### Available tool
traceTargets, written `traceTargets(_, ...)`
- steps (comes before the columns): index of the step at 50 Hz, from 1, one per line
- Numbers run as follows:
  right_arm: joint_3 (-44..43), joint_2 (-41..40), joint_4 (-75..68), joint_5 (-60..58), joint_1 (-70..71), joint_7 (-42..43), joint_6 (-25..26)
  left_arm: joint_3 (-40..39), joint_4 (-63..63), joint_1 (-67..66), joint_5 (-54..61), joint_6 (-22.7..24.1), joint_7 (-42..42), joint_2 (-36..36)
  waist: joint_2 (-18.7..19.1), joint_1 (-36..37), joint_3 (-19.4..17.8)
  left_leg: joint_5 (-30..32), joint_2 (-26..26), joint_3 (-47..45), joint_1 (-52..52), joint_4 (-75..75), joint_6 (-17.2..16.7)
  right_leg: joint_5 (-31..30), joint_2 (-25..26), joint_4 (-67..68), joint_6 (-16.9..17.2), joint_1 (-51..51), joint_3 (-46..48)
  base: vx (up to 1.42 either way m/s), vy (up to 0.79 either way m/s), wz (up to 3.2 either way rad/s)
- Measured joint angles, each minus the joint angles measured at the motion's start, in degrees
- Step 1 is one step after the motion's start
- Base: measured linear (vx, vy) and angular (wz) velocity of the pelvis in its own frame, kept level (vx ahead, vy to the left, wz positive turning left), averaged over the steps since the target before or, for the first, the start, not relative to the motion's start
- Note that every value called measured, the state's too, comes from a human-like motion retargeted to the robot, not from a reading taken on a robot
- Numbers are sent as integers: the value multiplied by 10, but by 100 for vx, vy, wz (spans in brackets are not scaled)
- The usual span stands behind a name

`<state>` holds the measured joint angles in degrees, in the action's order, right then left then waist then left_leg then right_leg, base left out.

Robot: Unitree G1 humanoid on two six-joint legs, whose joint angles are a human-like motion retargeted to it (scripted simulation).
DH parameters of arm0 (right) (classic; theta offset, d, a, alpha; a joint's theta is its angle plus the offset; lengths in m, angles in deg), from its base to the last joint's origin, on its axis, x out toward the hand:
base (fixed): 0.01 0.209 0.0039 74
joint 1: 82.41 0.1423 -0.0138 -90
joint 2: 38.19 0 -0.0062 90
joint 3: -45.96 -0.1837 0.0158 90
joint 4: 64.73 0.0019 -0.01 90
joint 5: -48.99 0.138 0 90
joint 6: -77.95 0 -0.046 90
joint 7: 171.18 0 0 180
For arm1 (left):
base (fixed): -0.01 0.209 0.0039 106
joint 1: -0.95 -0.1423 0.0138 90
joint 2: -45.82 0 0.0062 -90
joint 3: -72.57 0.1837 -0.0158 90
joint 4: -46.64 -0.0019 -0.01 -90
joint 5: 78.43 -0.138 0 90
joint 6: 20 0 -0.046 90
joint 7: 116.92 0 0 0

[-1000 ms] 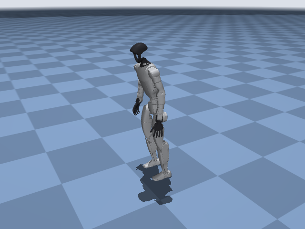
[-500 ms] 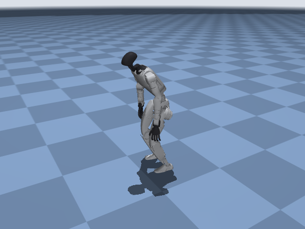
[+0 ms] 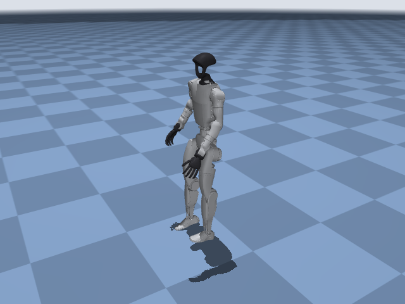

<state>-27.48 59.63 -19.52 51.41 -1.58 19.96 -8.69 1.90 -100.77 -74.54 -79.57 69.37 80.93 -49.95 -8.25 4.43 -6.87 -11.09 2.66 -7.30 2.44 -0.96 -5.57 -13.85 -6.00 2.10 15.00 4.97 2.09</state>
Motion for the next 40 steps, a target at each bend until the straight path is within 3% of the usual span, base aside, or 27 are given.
traceTargets(2,8,34,24,9,-1,-11,-11,20,2,45,-12,-3,-8,0,13,12,-32,8,7,30,5,-6,26,52,-4,34,-15,7,12,43,9,15)
traceTargets(3,16,48,25,15,11,-11,-13,27,1,71,-15,-10,-6,0,21,16,-53,29,7,42,15,-34,66,108,-2,80,-59,15,20,34,9,15)
traceTargets(5,37,62,-12,28,58,-10,-1,33,-18,119,-14,-38,2,5,30,15,-107,6,12,46,63,-202,186,266,-9,255,-195,48,28,29,4,19)
traceTargets(7,49,43,-101,30,124,0,28,39,-73,145,-11,-58,10,23,40,0,-143,-82,2,41,107,-385,198,366,-12,403,-249,67,30,36,6,21)
traceTargets(8,43,27,-140,29,146,11,41,46,-104,144,-15,-63,12,35,45,-8,-142,-103,-1,41,106,-411,175,378,-13,422,-240,62,32,43,8,14)
traceTargets(10,15,-7,-184,35,171,43,48,59,-165,135,-43,-63,4,64,54,-19,-118,-104,-5,45,80,-385,125,358,-10,389,-191,34,34,44,7,1)
traceTargets(13,-3,-29,-131,73,149,23,8,67,-149,84,-101,-37,-42,74,63,-19,-47,-22,-2,50,20,-212,77,275,0,230,-120,-14,23,36,6,-24)
traceTargets(15,9,-29,-92,66,143,-27,-13,56,-88,36,-109,-9,-78,58,73,-19,-2,37,-5,48,-19,-92,53,236,11,123,-103,-43,10,30,7,-44)
traceTargets(18,20,-19,-63,27,165,-87,-22,26,5,-21,-66,25,-103,35,88,-17,37,69,-11,29,-45,0,25,200,22,41,-90,-56,-6,23,7,-56)
traceTargets(20,21,-13,-58,16,190,-78,-22,8,48,-42,-30,34,-97,26,93,-7,46,68,-10,11,-57,30,22,181,22,19,-87,-55,-13,17,6,-66)
traceTargets(22,26,-15,-72,14,214,-12,-23,0,57,-43,-2,36,-69,25,94,6,44,61,-8,-3,-65,40,23,182,21,15,-93,-55,-22,13,4,-56)
traceTargets(25,40,-23,-110,-2,240,84,-18,5,6,-23,9,32,-21,35,94,19,34,49,-6,-11,-66,29,17,189,18,20,-93,-56,-30,11,3,-21)
traceTargets(27,45,-24,-121,-8,242,97,-9,12,-53,-6,-9,16,-9,47,94,19,29,41,-5,-7,-60,10,15,193,16,29,-89,-56,-28,12,2,16)
traceTargets(32,46,-15,-106,-5,218,25,-14,20,-149,14,-81,-15,-34,68,90,5,28,18,-1,13,-41,-29,22,210,9,50,-66,-54,-12,14,0,36)
traceTargets(40,59,-26,-140,-59,147,-17,-11,26,-110,-37,-107,20,-77,60,77,9,19,10,2,28,-36,-23,30,223,5,70,-49,-41,1,11,-2,17)
